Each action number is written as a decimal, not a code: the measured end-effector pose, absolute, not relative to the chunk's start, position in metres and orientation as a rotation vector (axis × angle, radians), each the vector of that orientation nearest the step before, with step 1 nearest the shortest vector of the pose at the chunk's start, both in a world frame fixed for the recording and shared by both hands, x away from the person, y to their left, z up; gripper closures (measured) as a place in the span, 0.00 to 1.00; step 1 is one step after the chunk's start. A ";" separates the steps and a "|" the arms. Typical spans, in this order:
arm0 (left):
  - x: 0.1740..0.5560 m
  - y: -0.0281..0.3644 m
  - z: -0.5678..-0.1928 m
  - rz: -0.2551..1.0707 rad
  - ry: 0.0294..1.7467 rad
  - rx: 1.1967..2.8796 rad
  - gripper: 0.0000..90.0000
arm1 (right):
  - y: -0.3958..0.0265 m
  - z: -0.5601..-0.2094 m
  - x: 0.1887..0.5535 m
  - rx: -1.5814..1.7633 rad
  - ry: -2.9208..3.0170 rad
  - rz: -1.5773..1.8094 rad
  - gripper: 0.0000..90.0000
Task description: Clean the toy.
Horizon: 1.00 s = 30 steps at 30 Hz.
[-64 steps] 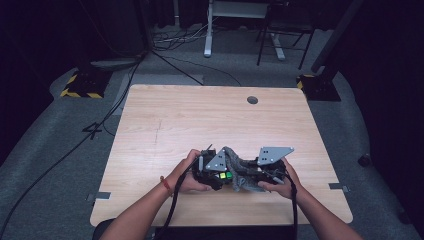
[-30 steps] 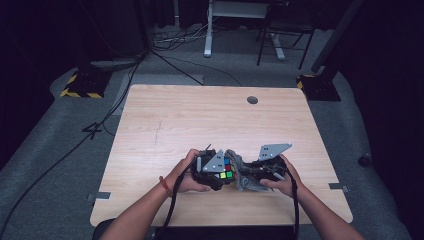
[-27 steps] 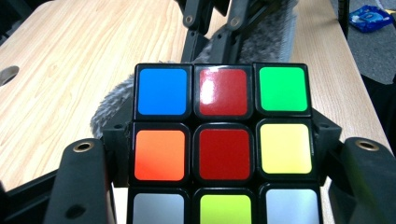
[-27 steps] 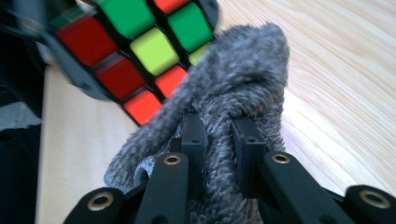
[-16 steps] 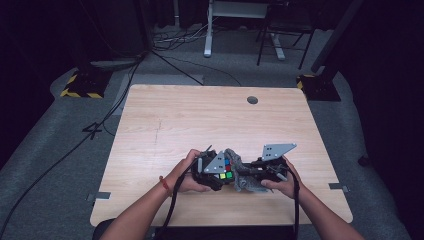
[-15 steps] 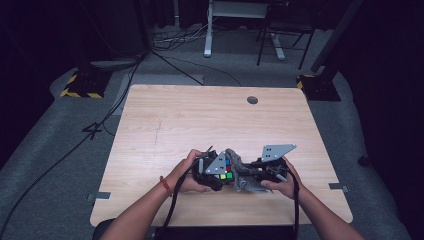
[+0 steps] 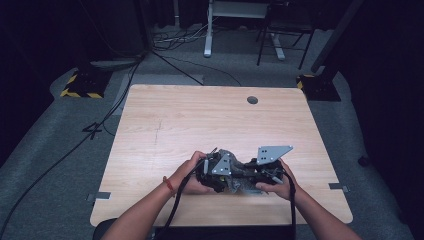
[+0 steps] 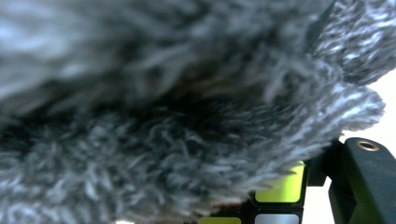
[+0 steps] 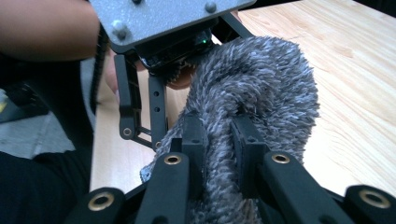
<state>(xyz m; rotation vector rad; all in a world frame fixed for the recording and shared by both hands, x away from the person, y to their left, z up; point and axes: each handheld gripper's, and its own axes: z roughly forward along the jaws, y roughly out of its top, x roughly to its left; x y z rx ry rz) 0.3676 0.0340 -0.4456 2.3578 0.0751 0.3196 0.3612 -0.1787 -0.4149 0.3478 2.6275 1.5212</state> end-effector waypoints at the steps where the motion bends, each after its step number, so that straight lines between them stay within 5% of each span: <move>1: 0.368 0.035 -0.445 0.317 0.080 2.354 0.37 | -0.180 -0.415 0.361 0.354 2.626 1.514 0.87; 16: 0.364 0.054 -0.423 0.318 0.080 2.195 0.37 | -0.205 -0.439 0.386 0.561 2.694 1.330 0.87; 30: 0.366 0.053 -0.430 0.293 0.083 2.192 0.37 | -0.209 -0.431 0.383 0.470 2.697 1.566 0.87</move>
